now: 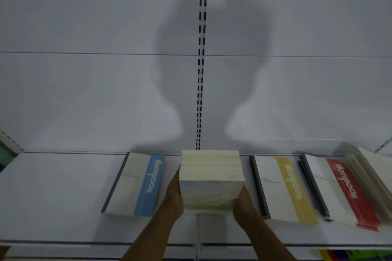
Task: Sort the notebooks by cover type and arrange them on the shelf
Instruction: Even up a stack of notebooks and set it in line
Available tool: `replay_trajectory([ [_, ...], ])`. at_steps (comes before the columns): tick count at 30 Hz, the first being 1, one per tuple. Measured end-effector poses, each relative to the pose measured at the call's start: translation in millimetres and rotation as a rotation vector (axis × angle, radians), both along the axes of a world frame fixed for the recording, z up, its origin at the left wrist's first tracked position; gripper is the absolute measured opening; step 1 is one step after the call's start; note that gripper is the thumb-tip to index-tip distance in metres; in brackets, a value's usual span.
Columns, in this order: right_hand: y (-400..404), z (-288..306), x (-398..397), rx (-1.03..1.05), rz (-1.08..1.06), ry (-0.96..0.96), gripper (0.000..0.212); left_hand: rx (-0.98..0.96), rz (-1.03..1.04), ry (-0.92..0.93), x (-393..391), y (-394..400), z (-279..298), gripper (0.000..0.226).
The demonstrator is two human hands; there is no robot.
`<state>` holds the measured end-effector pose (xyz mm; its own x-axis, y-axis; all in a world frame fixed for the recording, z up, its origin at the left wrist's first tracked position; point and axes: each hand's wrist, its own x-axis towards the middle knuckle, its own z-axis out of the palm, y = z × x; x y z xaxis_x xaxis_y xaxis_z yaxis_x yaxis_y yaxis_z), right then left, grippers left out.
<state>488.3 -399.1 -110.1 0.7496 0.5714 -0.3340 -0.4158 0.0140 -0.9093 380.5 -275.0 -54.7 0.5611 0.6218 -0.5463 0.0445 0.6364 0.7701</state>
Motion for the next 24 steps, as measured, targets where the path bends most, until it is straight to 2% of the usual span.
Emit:
replay_trajectory([
  [5,-3,-13,-2,-0.032,-0.029,0.038,0.021,0.015,-0.012,0.05,0,5,-9,0.035],
  [9,0,-10,6,0.006,-0.03,0.081,0.026,0.0,0.025,0.053,6,7,-7,0.036],
  [13,0,-14,8,0.037,-0.012,0.027,0.02,-0.039,0.013,0.048,10,10,-15,0.056],
  [15,-1,-13,7,0.048,-0.019,0.002,0.013,-0.041,0.0,0.062,11,11,-20,0.059],
  [21,-3,-10,3,0.001,-0.037,-0.031,0.023,-0.017,-0.029,0.065,9,12,-26,0.05],
  [24,-5,18,-7,0.082,-0.084,-0.098,0.03,-0.013,-0.043,0.062,9,12,-26,0.05],
])
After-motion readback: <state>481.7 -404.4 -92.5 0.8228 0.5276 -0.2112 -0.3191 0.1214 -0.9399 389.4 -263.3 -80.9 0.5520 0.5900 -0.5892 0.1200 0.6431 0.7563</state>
